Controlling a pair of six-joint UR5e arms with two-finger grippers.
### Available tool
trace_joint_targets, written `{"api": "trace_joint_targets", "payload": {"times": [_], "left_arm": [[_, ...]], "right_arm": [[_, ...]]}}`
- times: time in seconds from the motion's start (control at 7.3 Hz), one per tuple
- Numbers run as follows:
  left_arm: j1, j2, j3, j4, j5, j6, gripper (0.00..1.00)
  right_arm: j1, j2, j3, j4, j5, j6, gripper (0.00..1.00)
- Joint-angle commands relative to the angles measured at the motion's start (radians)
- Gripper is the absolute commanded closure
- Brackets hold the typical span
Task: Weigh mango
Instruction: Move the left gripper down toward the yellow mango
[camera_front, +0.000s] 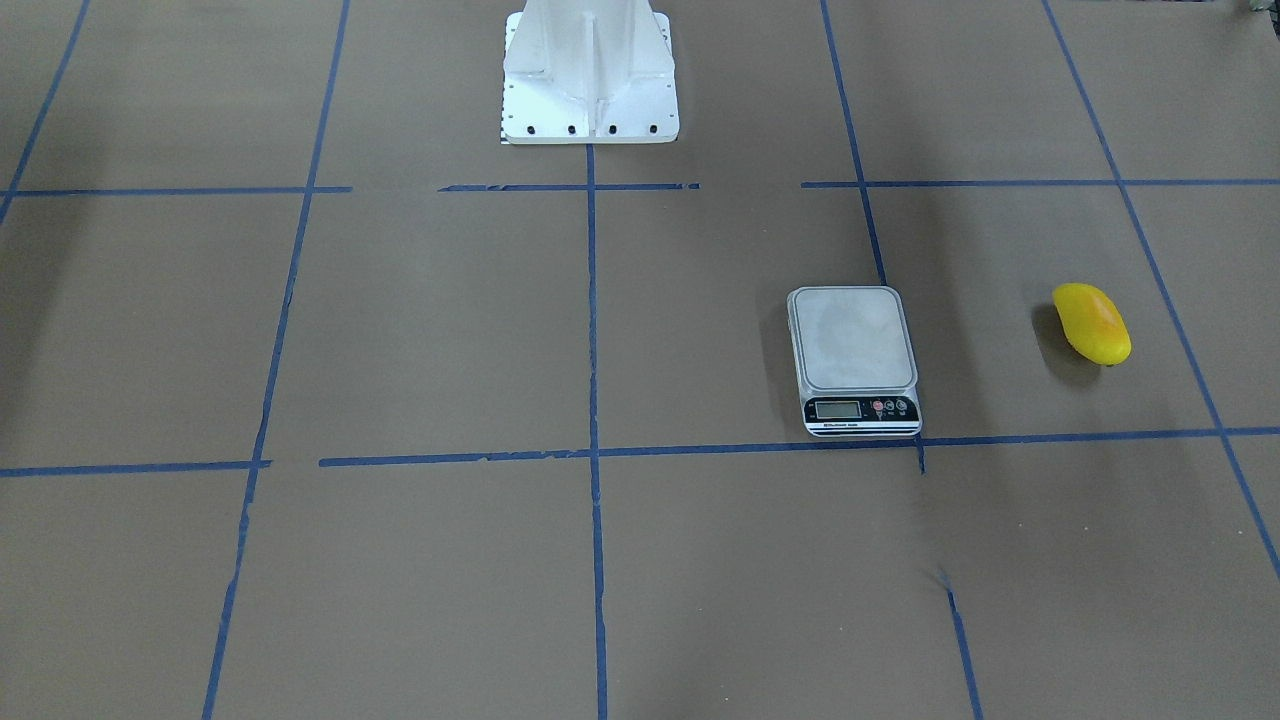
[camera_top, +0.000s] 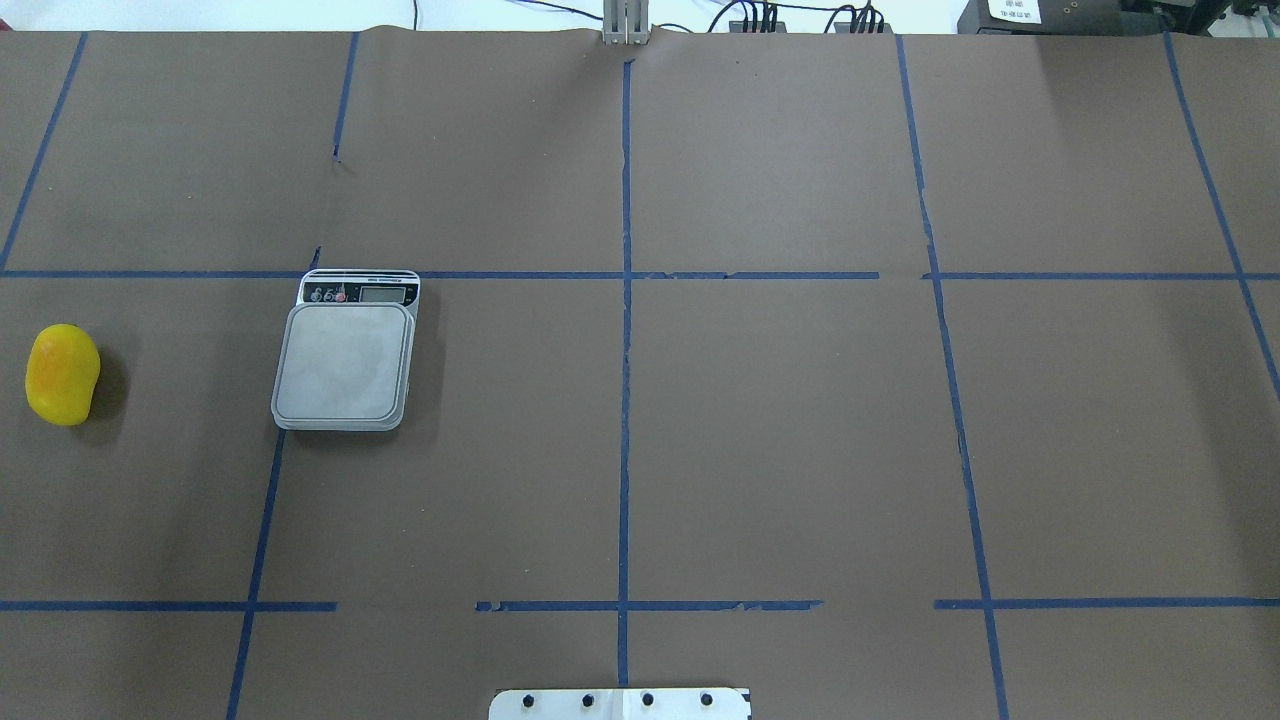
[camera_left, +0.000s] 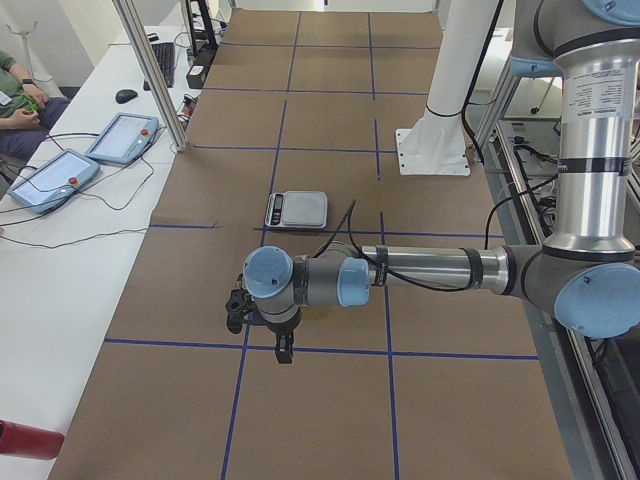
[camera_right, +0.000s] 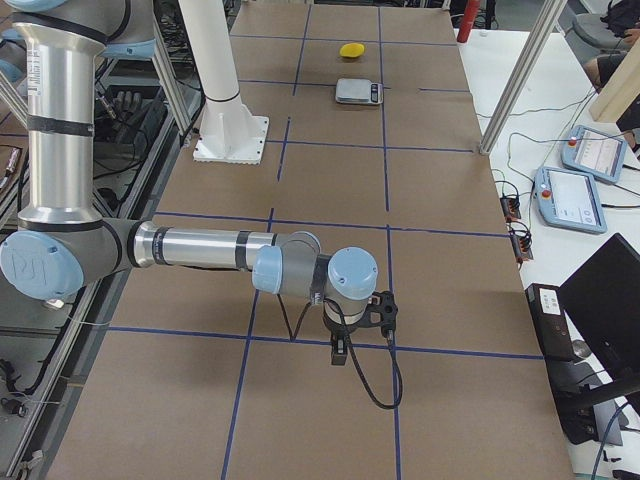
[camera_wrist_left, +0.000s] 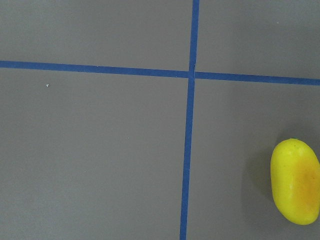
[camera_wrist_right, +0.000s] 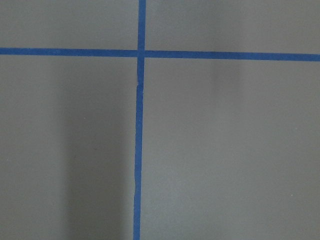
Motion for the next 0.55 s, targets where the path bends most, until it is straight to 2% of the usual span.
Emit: {"api": "trace_joint_targets", "payload": {"times": [0.0, 0.41], "left_arm": [[-0.002, 0.001, -0.009, 0.000, 0.002, 0.005, 0.00], [0.005, -0.040, -0.023, 0.000, 0.021, -0.011, 0.00]], "right_arm": [[0.000, 0.000, 0.000, 0.000, 0.000, 0.000, 0.00], [0.000, 0.000, 0.000, 0.000, 0.000, 0.000, 0.00]]}}
